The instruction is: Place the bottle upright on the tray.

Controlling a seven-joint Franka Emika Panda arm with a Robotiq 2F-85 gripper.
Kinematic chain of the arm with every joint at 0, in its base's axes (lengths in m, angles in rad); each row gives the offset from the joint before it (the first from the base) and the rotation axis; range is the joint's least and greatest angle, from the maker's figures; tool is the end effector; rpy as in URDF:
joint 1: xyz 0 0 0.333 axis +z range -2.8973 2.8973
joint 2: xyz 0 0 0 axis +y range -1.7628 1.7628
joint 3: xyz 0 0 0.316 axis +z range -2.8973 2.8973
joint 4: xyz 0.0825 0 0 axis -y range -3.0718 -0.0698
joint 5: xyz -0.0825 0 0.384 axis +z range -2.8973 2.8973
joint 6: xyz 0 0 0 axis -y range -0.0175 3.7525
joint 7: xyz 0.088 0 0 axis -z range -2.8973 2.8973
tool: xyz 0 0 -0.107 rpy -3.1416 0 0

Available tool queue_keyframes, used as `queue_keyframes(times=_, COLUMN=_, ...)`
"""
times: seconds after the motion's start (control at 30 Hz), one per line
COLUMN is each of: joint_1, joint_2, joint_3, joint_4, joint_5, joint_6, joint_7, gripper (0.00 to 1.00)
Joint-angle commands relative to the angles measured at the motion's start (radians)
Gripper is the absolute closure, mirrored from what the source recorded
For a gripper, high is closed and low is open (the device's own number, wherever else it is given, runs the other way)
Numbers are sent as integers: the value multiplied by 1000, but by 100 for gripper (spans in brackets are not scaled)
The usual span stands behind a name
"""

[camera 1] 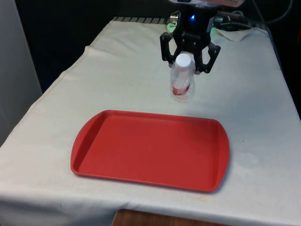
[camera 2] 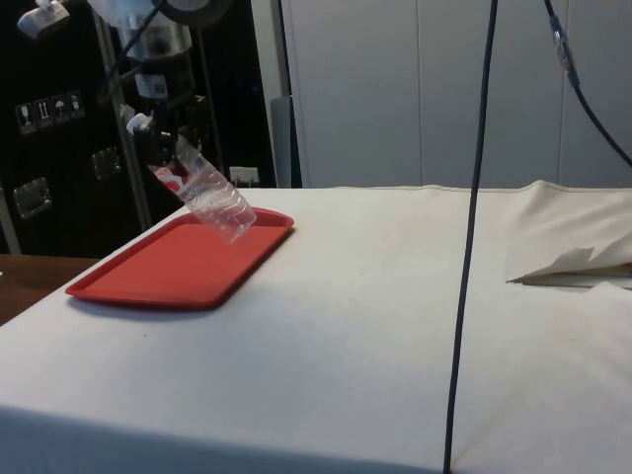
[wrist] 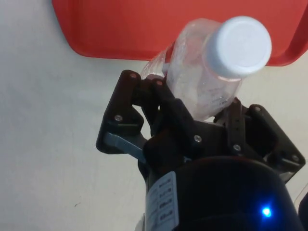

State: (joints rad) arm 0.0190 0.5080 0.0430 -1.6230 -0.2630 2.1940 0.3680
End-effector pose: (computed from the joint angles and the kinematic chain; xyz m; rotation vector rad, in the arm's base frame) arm 0.6896 0.0298 0.3347 2.9482 -0.2437 0.1553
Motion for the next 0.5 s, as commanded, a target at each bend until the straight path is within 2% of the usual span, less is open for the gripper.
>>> queue_keyframes(times=0.0, joint_1=4, joint_2=3, joint_3=-4, joint_4=3, joint_5=-5, joint_6=8, joint_7=16, gripper=100)
queue_keyframes(times=0.03, joint_1=0, joint_2=0, joint_3=0, joint_4=0, joint_5=-1, joint_6=3, joint_7=7, gripper=100)
queue_keyframes(times=0.07, joint_1=5, joint_2=3, joint_3=-4, joint_4=3, joint_5=-7, joint_6=14, joint_7=31, gripper=100)
queue_keyframes(times=0.27, joint_1=10, joint_2=5, joint_3=-5, joint_4=2, joint_5=-24, joint_6=39, joint_7=87, gripper=100)
queue_keyframes(times=0.33, joint_1=5, joint_2=2, joint_3=0, joint_4=0, joint_5=-17, joint_6=28, joint_7=72, gripper=100)
queue_keyframes(times=0.37, joint_1=11, joint_2=5, joint_3=-6, joint_4=2, joint_5=-31, joint_6=47, joint_7=104, gripper=100)
queue_keyframes(times=0.47, joint_1=13, joint_2=6, joint_3=-6, joint_4=2, joint_5=-43, joint_6=60, joint_7=130, gripper=100)
